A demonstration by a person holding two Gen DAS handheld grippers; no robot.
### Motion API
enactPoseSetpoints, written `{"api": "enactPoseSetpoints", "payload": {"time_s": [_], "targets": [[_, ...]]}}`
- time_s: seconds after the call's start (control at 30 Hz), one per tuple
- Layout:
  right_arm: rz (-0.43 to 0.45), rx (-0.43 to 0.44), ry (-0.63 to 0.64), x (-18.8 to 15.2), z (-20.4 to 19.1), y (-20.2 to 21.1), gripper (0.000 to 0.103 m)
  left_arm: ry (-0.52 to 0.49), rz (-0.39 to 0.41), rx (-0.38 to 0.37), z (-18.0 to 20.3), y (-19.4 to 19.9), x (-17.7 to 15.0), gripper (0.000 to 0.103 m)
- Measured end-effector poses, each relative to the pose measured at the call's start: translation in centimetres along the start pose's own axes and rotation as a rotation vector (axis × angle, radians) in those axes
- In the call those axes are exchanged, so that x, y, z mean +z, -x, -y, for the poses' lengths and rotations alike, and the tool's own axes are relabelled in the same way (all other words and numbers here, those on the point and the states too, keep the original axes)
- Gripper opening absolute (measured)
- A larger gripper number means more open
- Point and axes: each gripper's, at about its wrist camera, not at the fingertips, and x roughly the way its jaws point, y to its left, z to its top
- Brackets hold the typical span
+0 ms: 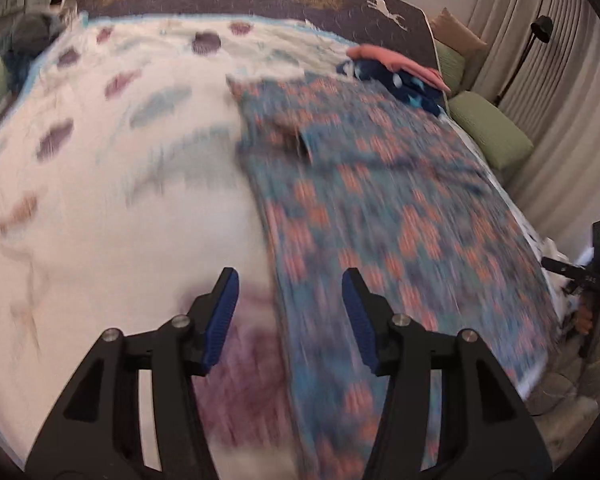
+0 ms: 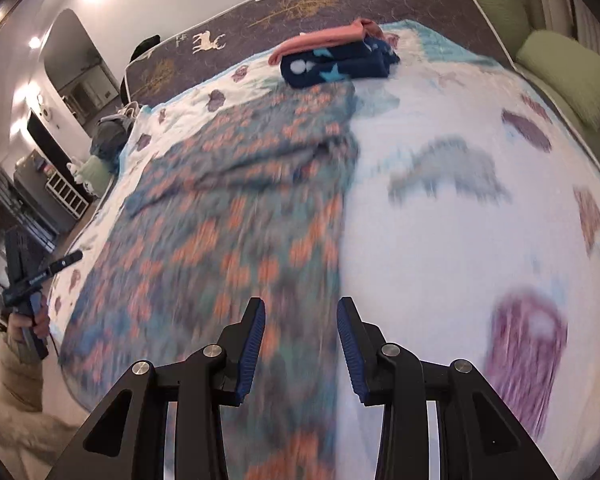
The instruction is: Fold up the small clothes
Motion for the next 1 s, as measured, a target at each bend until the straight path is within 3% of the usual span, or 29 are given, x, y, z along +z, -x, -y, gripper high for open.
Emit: {"api": "enactPoseSetpoints", "payload": {"time_s": [0.13,0.37,0.5,0.6,0.63,0.7,0.73,0.8,0.9,1.0], "targets": [[-0.013,0.008,-0.044,-4.0,0.7,1.2,0.038,0.003,-0.042,-0.059,1.3,1.0,-5.0,0.055],[0.021,0.034,-0.138,-8.4,2.0,4.0,0.038,-0.041,-0.062,-0.079,2.8,3.4,-8.0,0.055],[0.036,0.116,-0.189,-9.3,3.1,3.7,0.038,0.013,-0.081,-0.154,2.4,3.6,-9.1,0.055],[0.035,0.169,-0.196,-9.0,3.5,2.7,0.039,0.092,-0.115,-0.278,1.7,3.0,-9.4,0.054],[0.031,0.193,-0.206,-8.7,3.7,2.2,0.041,0.109,-0.121,-0.299,1.6,2.8,-9.4,0.05],[0.033,0.238,-0.233,-8.3,4.0,1.8,0.042,0.153,-0.139,-0.319,1.5,2.2,-9.3,0.007],[0.029,0.252,-0.239,-7.9,3.9,1.7,0.04,0.196,-0.155,-0.337,1.3,1.8,-9.4,0.006],[0.004,0.243,-0.237,-7.8,3.5,1.7,0.004,0.235,-0.113,-0.339,1.3,2.8,-9.8,0.006],[0.029,0.279,-0.215,-8.6,2.8,3.4,0.003,0.231,-0.033,-0.358,1.4,5.8,-9.6,0.006],[0.07,0.303,-0.229,-8.5,3.5,4.7,0.003,0.189,-0.005,-0.318,1.4,7.7,-8.9,0.006]]}}
